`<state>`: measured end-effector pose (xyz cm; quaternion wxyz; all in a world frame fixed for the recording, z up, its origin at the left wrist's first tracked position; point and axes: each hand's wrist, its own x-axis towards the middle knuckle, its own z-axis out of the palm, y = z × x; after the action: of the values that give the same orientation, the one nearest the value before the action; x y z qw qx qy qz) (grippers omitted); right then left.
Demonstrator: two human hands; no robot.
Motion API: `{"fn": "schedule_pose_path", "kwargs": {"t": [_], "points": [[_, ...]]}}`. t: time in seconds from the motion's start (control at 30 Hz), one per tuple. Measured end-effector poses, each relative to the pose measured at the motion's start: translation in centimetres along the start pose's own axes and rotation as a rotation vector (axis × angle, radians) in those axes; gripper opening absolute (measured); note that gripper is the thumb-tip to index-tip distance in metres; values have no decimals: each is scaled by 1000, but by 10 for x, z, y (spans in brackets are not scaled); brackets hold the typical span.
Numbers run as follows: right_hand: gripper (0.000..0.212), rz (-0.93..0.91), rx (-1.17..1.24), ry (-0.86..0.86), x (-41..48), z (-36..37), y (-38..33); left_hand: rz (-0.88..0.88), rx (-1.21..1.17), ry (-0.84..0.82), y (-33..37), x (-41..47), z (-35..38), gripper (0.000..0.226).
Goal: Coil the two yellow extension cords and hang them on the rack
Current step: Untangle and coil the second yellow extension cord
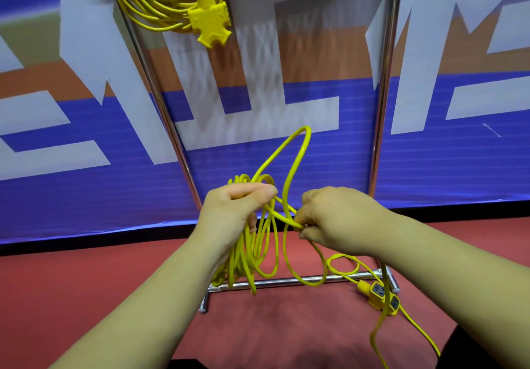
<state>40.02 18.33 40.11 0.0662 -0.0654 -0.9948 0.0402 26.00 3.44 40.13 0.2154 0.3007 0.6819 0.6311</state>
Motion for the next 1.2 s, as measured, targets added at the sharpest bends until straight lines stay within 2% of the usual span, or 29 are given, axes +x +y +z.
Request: {"fn": "schedule_pose_path", "kwargs": {"t": [0.13, 0.23, 0.27, 0.33, 0.43, 0.53, 0.63, 0.87, 0.93, 1.0, 1.07, 1.13, 1.2], "points": [[23, -21, -11, -24, 0, 0, -2, 2, 19, -11, 3, -3, 3, 17], [24, -33, -33, -45, -1, 1, -3, 4, 60, -31, 2, -4, 3, 34], [24, -34, -34, -44, -1, 1, -3, 12, 86, -44, 2, -5, 3, 34], [25, -30, -14, -19, -2, 1, -1, 40, 148, -50, 2, -5, 2, 19], [19, -1, 216, 82, -3, 2, 8, 59, 141, -1, -2, -1, 0, 27], [14, 123, 626, 219, -6, 2, 25, -19, -37, 62, -6, 4, -6, 24], [14, 308, 882, 427, -11, 4, 46, -76, -170, 147, -11, 12, -18, 21], [23, 806, 937, 812, -12, 34, 90, -50, -247, 313, -20, 27, -42, 25], [25, 888, 910, 757, -14, 43, 103, -52, -307, 358, -21, 30, -53, 21], [20, 890, 937, 545, -17, 52, 107, -45, -303, 351, -21, 28, -60, 19], [12, 830, 881, 291, -17, 61, 106, -24, -274, 302, -20, 24, -58, 21], [3, 754, 691, 90, -16, 62, 97, -7, -247, 262, -17, 20, -53, 21], [18, 645, 671, 49, -10, 58, 79, -1, -230, 239, -15, 16, -47, 21]]}}
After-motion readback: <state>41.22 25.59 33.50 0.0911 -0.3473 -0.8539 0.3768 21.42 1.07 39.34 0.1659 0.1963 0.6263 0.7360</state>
